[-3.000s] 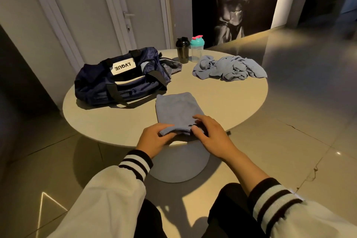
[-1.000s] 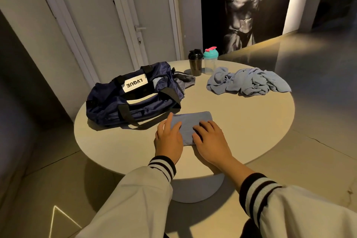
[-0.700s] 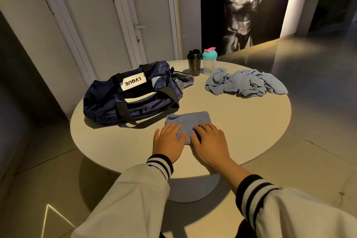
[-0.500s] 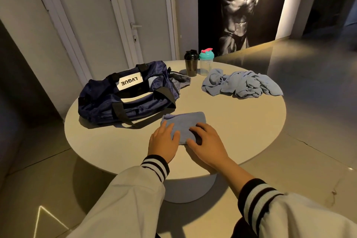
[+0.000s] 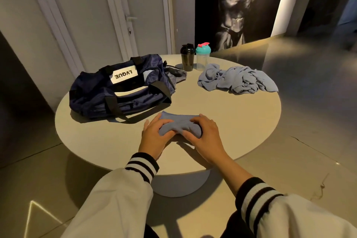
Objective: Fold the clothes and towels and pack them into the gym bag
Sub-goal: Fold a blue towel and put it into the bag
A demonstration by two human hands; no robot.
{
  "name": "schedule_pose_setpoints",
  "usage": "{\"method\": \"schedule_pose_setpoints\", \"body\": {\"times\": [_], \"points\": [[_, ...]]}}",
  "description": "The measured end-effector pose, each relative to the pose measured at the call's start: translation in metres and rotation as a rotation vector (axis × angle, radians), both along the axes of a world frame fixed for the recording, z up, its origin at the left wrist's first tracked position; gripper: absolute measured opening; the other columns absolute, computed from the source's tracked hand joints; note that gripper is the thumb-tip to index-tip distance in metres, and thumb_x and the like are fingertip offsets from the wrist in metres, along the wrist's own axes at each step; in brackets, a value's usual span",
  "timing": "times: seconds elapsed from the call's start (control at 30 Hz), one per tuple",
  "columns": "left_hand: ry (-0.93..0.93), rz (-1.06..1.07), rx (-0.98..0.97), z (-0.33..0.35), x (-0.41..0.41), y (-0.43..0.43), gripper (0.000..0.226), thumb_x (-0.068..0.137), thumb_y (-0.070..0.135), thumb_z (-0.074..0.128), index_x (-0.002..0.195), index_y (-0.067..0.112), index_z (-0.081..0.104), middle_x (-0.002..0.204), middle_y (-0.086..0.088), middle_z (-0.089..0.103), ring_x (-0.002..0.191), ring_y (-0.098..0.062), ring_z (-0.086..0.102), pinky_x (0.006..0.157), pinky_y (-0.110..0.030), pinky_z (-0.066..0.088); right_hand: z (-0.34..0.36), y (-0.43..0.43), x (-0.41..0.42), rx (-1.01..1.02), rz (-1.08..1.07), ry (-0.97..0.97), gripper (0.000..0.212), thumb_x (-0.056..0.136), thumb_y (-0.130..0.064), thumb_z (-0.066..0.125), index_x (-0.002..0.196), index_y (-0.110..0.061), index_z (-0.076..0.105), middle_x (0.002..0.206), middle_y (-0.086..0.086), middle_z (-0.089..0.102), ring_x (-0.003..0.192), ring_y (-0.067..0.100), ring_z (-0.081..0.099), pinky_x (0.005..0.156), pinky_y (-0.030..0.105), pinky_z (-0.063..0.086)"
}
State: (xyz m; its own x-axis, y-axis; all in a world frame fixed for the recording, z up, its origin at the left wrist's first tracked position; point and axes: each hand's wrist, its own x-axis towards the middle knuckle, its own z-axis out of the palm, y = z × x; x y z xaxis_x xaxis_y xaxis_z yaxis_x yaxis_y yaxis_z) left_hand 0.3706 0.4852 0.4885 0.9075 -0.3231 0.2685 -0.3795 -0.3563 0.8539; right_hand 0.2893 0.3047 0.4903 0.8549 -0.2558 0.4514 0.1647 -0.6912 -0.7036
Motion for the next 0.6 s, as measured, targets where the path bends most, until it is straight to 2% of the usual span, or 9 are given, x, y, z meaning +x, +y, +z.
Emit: {"method": "schedule_pose_setpoints", "body": {"times": [0.03, 0.07, 0.13, 0.2, 0.33, 0.43, 0.5, 0.6], "points": [[0.021, 0.029, -0.007, 0.004, -0.002, 0.001, 0.025, 0.089, 0.038, 0.071, 0.113, 0.044, 0.064, 0.156, 0.009, 0.038, 0.147, -0.021, 0.023, 0.119, -0.051, 0.027, 0.001, 0.001, 0.000, -0.003, 0.047, 0.037, 0.034, 0.088, -0.055, 0.064, 0.114, -0.035, 0.056, 0.116, -0.013, 0.061, 0.116, 0.011, 0.054, 0.113, 0.042, 0.032], [0.056, 0.041, -0.049, 0.007, -0.004, 0.001, 0.028, 0.088, 0.036, 0.072, 0.114, 0.045, 0.063, 0.156, 0.008, 0.038, 0.148, -0.023, 0.022, 0.116, -0.048, 0.032, 0.002, 0.002, -0.001, -0.002, 0.077, 0.074, 0.032, 0.088, -0.050, 0.066, 0.113, -0.035, 0.053, 0.114, -0.015, 0.060, 0.110, 0.009, 0.055, 0.114, 0.043, 0.030], [0.139, -0.007, -0.230, 0.011, -0.007, 0.001, 0.035, 0.085, 0.027, 0.078, 0.114, 0.040, 0.063, 0.138, 0.000, 0.056, 0.132, -0.027, 0.049, 0.095, -0.033, 0.054, 0.002, 0.003, -0.001, 0.040, 0.076, 0.109, 0.030, 0.089, -0.043, 0.067, 0.112, -0.036, 0.049, 0.109, -0.014, 0.061, 0.097, 0.009, 0.057, 0.100, 0.043, 0.045], [0.189, -0.048, -0.375, 0.013, -0.009, 0.000, 0.042, 0.080, 0.020, 0.083, 0.115, 0.033, 0.063, 0.116, -0.002, 0.066, 0.108, -0.023, 0.066, 0.079, -0.030, 0.060, 0.002, 0.003, -0.002, 0.128, 0.029, 0.110, 0.032, 0.090, -0.041, 0.066, 0.114, -0.035, 0.047, 0.108, -0.011, 0.063, 0.093, 0.012, 0.061, 0.084, 0.041, 0.054], [0.148, 0.002, -0.366, 0.011, -0.008, -0.001, 0.043, 0.080, 0.024, 0.083, 0.114, 0.039, 0.061, 0.114, 0.001, 0.065, 0.105, -0.021, 0.066, 0.078, -0.038, 0.062, 0.003, 0.005, -0.003, 0.163, -0.052, 0.114, 0.034, 0.089, -0.043, 0.063, 0.113, -0.037, 0.039, 0.096, -0.005, 0.066, 0.081, 0.016, 0.065, 0.074, 0.045, 0.057], [0.118, 0.075, -0.312, 0.010, -0.003, 0.000, 0.043, 0.076, 0.044, 0.081, 0.112, 0.047, 0.057, 0.112, 0.007, 0.065, 0.104, -0.022, 0.066, 0.078, -0.047, 0.062, 0.005, 0.012, -0.007, 0.068, -0.060, 0.089, 0.037, 0.093, -0.049, 0.058, 0.120, -0.038, 0.035, 0.091, -0.002, 0.068, 0.075, 0.016, 0.064, 0.070, 0.038, 0.058], [0.083, 0.128, -0.255, 0.009, -0.001, 0.000, 0.046, 0.073, 0.051, 0.080, 0.111, 0.049, 0.053, 0.113, 0.008, 0.062, 0.104, -0.023, 0.064, 0.078, -0.049, 0.061, 0.005, 0.013, -0.008, 0.055, -0.050, 0.059, 0.042, 0.094, -0.052, 0.055, 0.127, -0.038, 0.032, 0.096, 0.000, 0.067, 0.077, 0.017, 0.065, 0.071, 0.034, 0.058], [0.026, 0.224, -0.197, 0.011, -0.003, -0.002, 0.051, 0.078, 0.047, 0.080, 0.117, 0.041, 0.048, 0.121, 0.008, 0.054, 0.106, -0.020, 0.058, 0.083, -0.047, 0.060, 0.006, 0.009, -0.006, 0.110, -0.024, 0.031, 0.042, 0.098, -0.044, 0.055, 0.133, -0.035, 0.033, 0.123, -0.001, 0.058, 0.096, 0.016, 0.063, 0.081, 0.029, 0.054]]}}
